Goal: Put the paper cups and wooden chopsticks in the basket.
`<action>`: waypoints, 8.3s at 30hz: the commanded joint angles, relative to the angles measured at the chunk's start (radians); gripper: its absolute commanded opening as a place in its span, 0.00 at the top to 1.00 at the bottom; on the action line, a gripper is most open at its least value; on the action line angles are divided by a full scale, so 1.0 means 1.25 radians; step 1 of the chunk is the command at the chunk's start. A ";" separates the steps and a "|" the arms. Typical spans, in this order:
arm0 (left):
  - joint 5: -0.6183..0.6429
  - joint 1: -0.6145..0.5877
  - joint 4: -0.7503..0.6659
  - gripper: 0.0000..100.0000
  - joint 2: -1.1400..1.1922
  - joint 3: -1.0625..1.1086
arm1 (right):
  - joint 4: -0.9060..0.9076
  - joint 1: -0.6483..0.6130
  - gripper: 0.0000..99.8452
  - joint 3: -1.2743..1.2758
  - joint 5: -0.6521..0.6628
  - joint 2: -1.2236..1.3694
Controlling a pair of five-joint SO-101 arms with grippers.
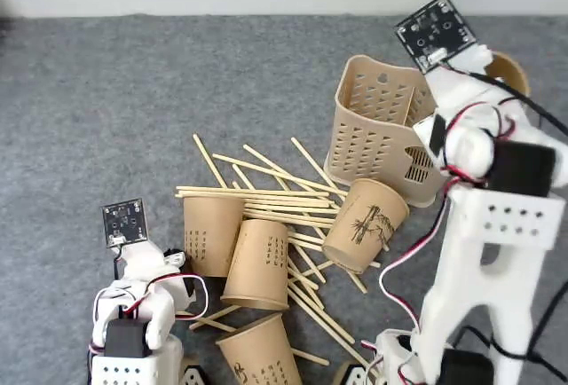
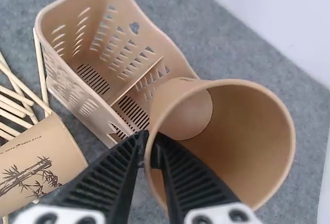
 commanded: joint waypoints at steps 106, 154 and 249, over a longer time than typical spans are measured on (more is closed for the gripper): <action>-0.004 0.000 0.002 0.99 -0.010 -0.007 | -0.088 -0.400 0.76 0.752 -0.233 -0.319; -0.004 0.000 0.002 0.99 -0.010 -0.007 | -0.055 -0.481 0.74 0.770 -0.263 -0.317; -0.004 0.000 0.002 0.99 -0.010 -0.007 | -0.446 0.087 0.99 1.113 0.112 -0.813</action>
